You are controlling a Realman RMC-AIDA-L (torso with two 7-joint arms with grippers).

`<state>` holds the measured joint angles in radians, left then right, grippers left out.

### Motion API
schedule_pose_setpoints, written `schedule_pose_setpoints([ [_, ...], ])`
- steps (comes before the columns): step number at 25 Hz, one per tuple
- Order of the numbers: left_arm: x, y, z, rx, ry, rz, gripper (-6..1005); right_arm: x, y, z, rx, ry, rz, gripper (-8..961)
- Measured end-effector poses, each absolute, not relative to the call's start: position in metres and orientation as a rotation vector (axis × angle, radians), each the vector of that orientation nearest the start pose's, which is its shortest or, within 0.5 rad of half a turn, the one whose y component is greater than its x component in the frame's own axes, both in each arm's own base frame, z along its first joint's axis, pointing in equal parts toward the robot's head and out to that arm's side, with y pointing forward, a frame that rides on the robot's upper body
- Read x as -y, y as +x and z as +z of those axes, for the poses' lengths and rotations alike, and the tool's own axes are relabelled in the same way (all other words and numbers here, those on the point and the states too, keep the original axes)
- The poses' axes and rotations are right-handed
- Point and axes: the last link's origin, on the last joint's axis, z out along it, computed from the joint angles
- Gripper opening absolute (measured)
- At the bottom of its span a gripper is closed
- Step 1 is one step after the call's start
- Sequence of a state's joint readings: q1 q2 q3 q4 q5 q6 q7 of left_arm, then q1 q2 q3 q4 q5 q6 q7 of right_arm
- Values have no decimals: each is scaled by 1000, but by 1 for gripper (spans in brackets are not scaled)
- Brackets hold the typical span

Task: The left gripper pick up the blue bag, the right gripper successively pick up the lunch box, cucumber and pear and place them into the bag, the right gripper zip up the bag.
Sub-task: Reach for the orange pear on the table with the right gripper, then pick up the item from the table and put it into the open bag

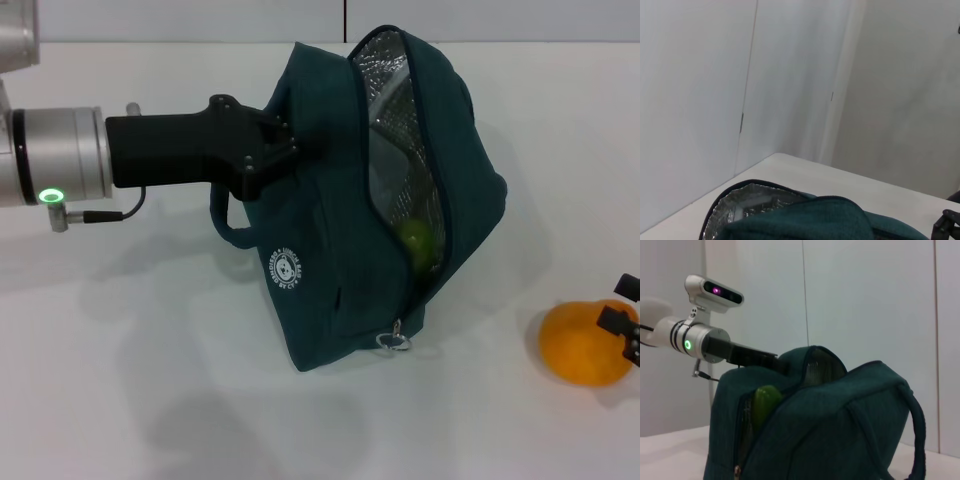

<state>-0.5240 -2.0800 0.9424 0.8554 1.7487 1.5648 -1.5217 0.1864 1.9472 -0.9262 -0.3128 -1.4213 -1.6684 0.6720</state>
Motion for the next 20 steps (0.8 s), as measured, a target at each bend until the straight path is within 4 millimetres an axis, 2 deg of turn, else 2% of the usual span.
schedule_pose_setpoints([
  [7,-347,-198,11,430,-2788,-841,127,-219,350,19,-338,-2376,848,327],
  [9,-347,-198,11,431,-2786,-842,127,-219,350,20,-336,-2378,844,179],
  [20,-347,-198,11,434,-2786,-845,129,-221,350,27,-297,-2355,852,52],
])
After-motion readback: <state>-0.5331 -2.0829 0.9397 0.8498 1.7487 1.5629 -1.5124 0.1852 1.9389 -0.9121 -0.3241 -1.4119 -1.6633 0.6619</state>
